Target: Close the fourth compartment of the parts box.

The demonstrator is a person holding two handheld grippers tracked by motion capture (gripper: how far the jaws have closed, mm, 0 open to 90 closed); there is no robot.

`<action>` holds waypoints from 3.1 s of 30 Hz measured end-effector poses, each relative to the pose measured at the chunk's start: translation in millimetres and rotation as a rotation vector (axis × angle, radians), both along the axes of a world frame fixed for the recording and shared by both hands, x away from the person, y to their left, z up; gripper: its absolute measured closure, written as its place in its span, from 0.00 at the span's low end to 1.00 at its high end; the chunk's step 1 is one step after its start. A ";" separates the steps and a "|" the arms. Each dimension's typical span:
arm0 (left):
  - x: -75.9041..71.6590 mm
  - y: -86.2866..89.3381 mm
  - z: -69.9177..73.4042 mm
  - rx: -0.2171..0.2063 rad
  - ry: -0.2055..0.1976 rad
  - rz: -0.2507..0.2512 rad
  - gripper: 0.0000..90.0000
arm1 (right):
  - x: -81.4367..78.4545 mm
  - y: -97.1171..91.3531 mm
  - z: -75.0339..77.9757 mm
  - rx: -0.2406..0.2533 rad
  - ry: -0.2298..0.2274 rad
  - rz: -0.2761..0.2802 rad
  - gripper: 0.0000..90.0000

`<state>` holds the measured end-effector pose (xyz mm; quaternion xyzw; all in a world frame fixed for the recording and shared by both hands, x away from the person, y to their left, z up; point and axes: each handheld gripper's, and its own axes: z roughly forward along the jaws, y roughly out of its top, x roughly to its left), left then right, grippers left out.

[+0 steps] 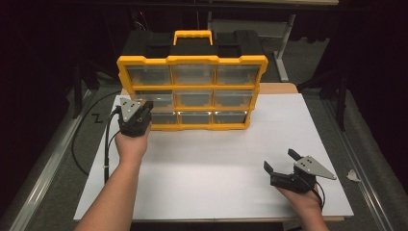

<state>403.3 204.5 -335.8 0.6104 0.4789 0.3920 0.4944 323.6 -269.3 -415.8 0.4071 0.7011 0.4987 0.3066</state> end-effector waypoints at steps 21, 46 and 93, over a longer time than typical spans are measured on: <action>19.7 0.1 2.7 -0.001 0.022 0.026 1.00 | -0.8 0.8 -0.3 0.002 -0.003 0.003 0.04; -10.6 11.8 0.4 -0.016 0.025 -0.030 1.00 | -2.1 0.0 0.2 -0.004 -0.006 -0.005 0.04; -105.8 32.9 -94.4 0.043 0.113 -0.243 0.56 | -2.7 15.5 -4.1 -0.037 0.015 0.018 0.05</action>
